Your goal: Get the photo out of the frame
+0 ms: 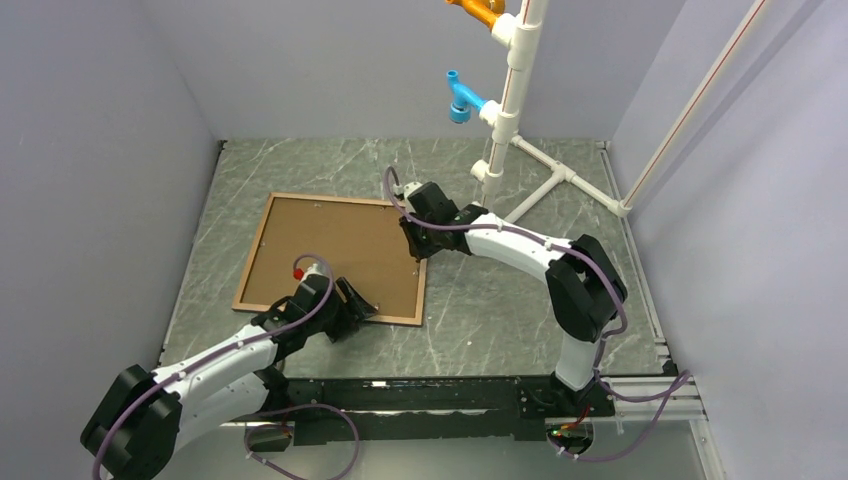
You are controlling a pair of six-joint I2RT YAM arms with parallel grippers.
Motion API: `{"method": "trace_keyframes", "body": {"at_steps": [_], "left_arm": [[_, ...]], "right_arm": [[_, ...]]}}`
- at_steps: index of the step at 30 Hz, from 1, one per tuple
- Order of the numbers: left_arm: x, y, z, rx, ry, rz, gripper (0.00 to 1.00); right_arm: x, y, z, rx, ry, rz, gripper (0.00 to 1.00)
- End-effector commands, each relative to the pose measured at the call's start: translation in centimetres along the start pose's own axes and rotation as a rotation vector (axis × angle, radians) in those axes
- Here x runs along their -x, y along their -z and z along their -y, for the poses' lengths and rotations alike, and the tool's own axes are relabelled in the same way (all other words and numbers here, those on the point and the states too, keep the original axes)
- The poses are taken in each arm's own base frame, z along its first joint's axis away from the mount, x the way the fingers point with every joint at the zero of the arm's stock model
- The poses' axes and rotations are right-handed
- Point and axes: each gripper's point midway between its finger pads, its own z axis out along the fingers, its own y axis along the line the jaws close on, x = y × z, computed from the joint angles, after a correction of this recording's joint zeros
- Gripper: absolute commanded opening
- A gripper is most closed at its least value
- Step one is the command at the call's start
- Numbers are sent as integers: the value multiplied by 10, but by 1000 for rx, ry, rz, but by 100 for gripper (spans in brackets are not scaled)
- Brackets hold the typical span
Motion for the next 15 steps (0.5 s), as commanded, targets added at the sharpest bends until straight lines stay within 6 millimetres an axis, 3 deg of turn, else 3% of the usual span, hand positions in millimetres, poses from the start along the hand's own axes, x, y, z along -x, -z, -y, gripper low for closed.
{"method": "trace_keyframes", "body": {"at_steps": [1, 7, 15], "left_arm": [[-1, -2, -19, 56, 6, 9, 71], [-5, -1, -23, 78, 55, -4, 86], [6, 8, -42, 211, 240, 17, 78]], "right_arm": [[-61, 3, -30, 49, 8, -182, 0], [-44, 16, -36, -28, 110, -32, 0], [-42, 29, -46, -156, 258, 136, 0]]}}
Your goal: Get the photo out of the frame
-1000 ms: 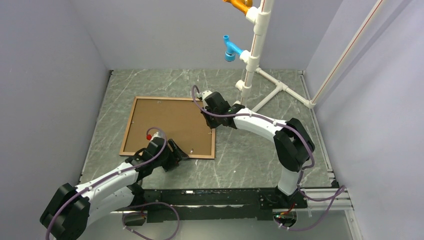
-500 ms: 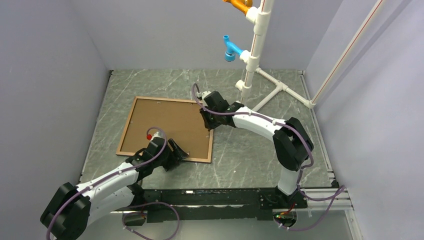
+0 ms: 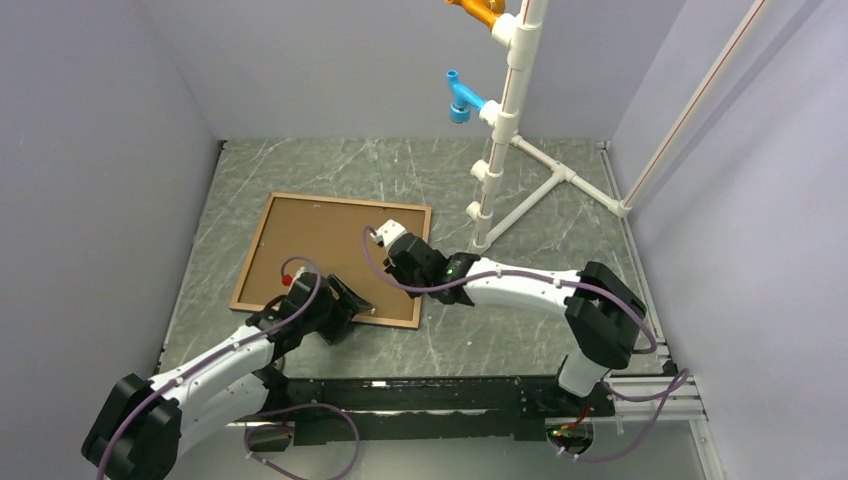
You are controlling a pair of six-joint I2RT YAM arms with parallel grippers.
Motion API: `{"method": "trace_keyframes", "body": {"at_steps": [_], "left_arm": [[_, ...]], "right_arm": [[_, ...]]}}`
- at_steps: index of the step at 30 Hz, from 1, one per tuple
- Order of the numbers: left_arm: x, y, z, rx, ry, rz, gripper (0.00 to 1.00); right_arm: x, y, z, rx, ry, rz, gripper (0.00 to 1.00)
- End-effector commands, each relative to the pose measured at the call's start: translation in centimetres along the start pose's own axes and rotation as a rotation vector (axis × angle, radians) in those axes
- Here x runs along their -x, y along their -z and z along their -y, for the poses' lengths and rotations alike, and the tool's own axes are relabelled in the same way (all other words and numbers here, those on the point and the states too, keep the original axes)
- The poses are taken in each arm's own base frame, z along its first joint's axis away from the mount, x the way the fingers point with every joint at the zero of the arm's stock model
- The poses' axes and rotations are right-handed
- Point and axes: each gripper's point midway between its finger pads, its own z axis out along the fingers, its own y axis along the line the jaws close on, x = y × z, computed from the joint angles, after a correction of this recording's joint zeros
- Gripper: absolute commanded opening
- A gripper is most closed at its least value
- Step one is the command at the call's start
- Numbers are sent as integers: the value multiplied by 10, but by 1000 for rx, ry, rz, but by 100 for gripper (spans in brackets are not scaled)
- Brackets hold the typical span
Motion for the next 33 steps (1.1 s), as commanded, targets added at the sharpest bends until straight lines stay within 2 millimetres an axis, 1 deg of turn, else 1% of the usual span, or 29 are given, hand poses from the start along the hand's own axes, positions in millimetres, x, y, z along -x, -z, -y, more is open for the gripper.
{"method": "trace_keyframes", "body": {"at_steps": [1, 4, 6, 8, 10, 13, 18, 22, 25, 30, 33], "left_arm": [[5, 5, -38, 195, 92, 11, 78], [8, 3, -40, 204, 106, 15, 78], [7, 2, -43, 215, 113, 12, 76], [6, 2, -46, 216, 109, 11, 74], [4, 2, -51, 222, 108, 7, 74], [2, 2, -55, 227, 111, -1, 75], [-3, 0, -53, 207, 92, -31, 74], [-5, -2, -54, 214, 92, -43, 75], [-4, -3, -53, 209, 96, -42, 74], [-4, -4, -52, 216, 83, -47, 74], [-4, -5, -51, 219, 77, -50, 74]], "right_arm": [[-6, 7, 10, -107, 45, 41, 0], [-4, 10, 12, -115, 30, 60, 0], [-2, 9, 17, -130, 21, 61, 0], [5, 8, 21, -132, 4, 75, 0], [12, 8, 24, -122, -17, 85, 0], [20, 4, 35, -142, -27, 96, 0], [32, -4, 47, -141, -9, 95, 0], [30, -10, 54, -143, 19, 50, 0], [24, -14, 50, -122, 35, 39, 0], [18, -23, 51, -124, 52, 13, 0], [13, -21, 43, -91, 50, -17, 0]]}}
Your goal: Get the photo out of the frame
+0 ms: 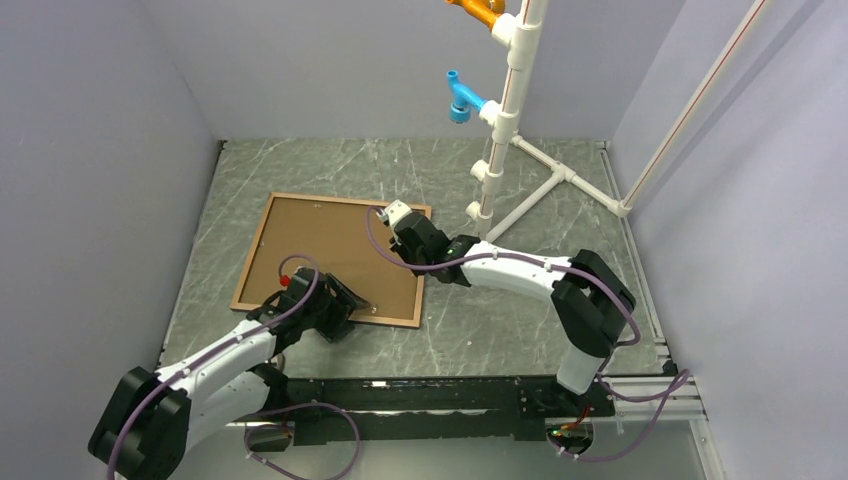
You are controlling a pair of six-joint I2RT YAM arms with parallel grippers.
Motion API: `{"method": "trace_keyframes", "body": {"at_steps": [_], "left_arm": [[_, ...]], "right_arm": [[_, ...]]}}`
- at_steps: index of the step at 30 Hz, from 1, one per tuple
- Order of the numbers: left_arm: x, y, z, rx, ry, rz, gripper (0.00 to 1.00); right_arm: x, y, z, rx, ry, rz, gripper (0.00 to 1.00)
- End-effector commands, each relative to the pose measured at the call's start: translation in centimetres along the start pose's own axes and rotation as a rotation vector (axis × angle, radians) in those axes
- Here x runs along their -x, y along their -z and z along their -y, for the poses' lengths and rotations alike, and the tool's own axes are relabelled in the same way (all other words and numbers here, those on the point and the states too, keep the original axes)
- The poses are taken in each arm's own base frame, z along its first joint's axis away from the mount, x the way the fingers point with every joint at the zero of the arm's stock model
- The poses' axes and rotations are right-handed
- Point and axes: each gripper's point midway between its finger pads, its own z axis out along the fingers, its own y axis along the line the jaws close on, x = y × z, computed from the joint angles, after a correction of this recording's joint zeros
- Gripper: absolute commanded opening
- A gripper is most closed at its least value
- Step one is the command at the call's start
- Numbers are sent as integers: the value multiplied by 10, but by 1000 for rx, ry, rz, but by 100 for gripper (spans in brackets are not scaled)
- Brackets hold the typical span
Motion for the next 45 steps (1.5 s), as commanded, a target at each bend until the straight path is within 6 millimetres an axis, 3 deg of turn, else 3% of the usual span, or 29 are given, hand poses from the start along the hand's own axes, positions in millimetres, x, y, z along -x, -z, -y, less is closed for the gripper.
{"method": "trace_keyframes", "body": {"at_steps": [1, 11, 22, 27, 38, 40, 42, 45], "left_arm": [[-6, -4, -46, 167, -16, -18, 74], [-8, -8, -47, 164, -13, -30, 73], [-6, -6, -47, 164, -13, -19, 72], [-6, -6, -44, 157, -7, -16, 72], [5, -1, -53, 252, 16, 32, 71], [11, 0, -56, 273, 20, 69, 67], [12, 2, -62, 314, 38, 80, 55], [15, 4, -73, 372, 55, 98, 53]], "right_arm": [[-8, 2, -7, 35, 21, -58, 0], [-31, 15, -32, 151, -10, -148, 0], [-8, 21, -52, 259, -89, -91, 0], [-6, 27, -37, 138, -58, -83, 0], [-34, 37, -19, -190, 57, -98, 0], [-36, 36, -20, -207, 67, -96, 0], [-36, 36, -20, -230, 80, -93, 0], [-38, 34, -22, -221, 82, -90, 0]]}}
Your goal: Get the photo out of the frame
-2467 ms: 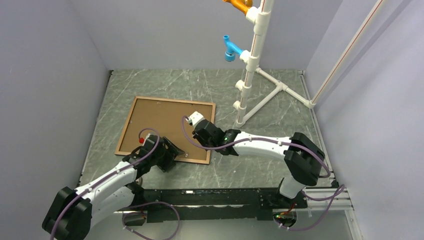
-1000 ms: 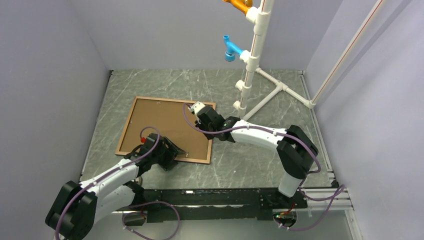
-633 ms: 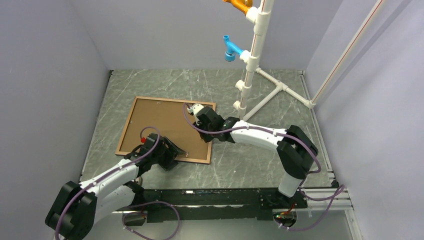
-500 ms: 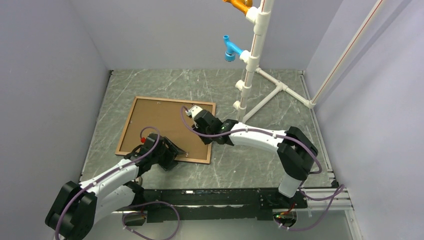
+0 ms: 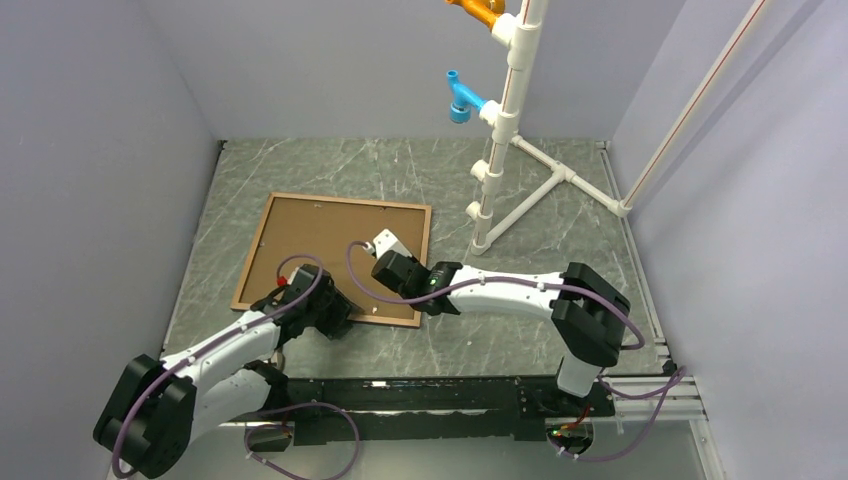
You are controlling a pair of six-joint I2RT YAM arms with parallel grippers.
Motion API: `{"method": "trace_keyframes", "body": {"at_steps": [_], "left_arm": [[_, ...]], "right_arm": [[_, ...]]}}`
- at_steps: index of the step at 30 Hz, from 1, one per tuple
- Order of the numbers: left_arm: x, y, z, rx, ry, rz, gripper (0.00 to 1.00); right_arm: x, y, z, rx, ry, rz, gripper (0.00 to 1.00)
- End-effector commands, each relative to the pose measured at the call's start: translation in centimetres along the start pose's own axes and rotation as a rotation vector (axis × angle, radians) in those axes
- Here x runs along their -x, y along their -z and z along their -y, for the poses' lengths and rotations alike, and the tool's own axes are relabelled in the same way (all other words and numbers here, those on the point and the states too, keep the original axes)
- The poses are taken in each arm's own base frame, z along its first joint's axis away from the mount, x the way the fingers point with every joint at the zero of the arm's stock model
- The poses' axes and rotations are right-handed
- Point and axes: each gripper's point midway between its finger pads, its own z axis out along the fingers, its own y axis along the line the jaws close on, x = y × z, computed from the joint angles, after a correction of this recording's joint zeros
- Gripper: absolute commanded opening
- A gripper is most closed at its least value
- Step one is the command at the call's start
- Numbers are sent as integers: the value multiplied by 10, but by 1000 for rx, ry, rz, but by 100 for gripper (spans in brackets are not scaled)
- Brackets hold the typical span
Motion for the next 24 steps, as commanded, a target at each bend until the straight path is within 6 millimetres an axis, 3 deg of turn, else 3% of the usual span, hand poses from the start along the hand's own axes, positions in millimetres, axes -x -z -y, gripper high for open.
{"method": "trace_keyframes", "body": {"at_steps": [1, 4, 13, 16, 24], "left_arm": [[10, -3, -67, 279, 34, 79, 52], [7, -9, -74, 289, 61, 73, 39], [10, -13, -80, 334, 49, 83, 15], [8, -13, -83, 344, 43, 79, 1], [8, -8, -88, 359, 42, 83, 0]], "right_arm": [[-6, -2, 13, -87, 8, -4, 0], [-8, -3, 10, -78, 4, -1, 0], [-13, -7, 10, -76, 20, 23, 0], [-13, -10, 11, -101, 27, 46, 0], [-9, -25, 25, -231, 85, 64, 0]]}}
